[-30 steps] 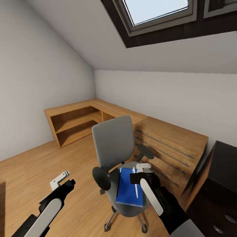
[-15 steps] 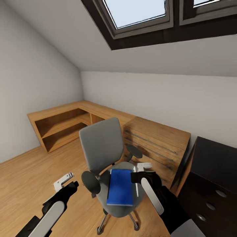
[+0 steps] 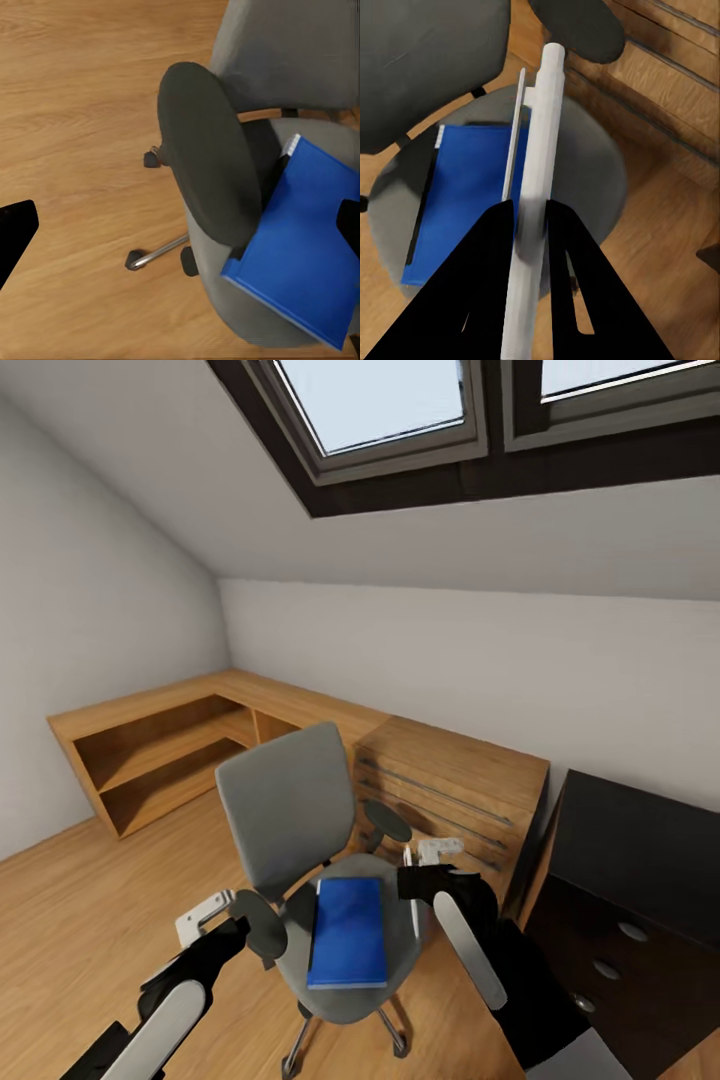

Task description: In the bedroom, organize the workspace by keeping the computer under the desk, ensuring the monitor is on the desk, placing the keyboard on the desk next to the monitor, placing the mouse on the desk next to the keyboard, moving the folder from the swivel chair onto the desk next to the mouse, stacking the notebook on top of the folder with the pen on top of the notebook, and positioning the swivel chair next to the desk.

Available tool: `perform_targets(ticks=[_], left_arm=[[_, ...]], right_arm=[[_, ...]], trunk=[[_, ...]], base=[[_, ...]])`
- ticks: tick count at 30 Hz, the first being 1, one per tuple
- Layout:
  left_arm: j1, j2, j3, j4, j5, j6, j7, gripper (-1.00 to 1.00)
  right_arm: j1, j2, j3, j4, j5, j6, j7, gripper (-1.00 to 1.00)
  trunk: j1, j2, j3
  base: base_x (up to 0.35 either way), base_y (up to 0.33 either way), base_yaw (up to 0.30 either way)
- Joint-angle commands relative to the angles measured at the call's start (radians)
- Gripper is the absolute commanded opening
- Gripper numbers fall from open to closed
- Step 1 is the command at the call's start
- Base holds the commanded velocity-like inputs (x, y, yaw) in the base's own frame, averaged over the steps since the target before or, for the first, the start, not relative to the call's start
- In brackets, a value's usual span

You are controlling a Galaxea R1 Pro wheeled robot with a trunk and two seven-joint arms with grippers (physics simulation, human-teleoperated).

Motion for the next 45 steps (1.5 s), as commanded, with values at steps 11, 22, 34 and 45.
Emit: perform_targets(ticks=[11, 22, 34, 45], left_arm=[[-0.017, -0.083, -0.017, -0.003, -0.001, 0.090, 0.002, 1.00], [-0.064, -0.262, -0.016, 0.005, -0.179, 0.203, 0.001, 1.00], [-0.064, -0.261, -0.023, 0.046, -0.188, 0.202, 0.006, 1.00], [-0.064, -0.260, -0.091, 0.053, -0.219, 0.201, 0.009, 1.00]], right_arm=[[-0.069, -0.007, -0.216, -0.033, -0.005, 0.008, -0.008, -1.00], [-0.105, -0.027, -0.304, 0.021, -0.007, 0.000, 0.002, -1.00], [-0.104, -0.066, -0.313, 0.029, -0.010, -0.002, -0.003, -1.00], [-0.104, -0.073, -0.315, 0.041, -0.009, -0.004, -0.003, -1.00]], trunk=[[-0.042, 0.076, 0.033], [-0.084, 0.153, 0.068], [-0.088, 0.160, 0.074], [-0.088, 0.160, 0.075]], base=[[0.000, 0.000, -0.001], [0.000, 0.000, 0.000], [0.001, -0.002, -0.177], [0.142, -0.215, -0.264]])
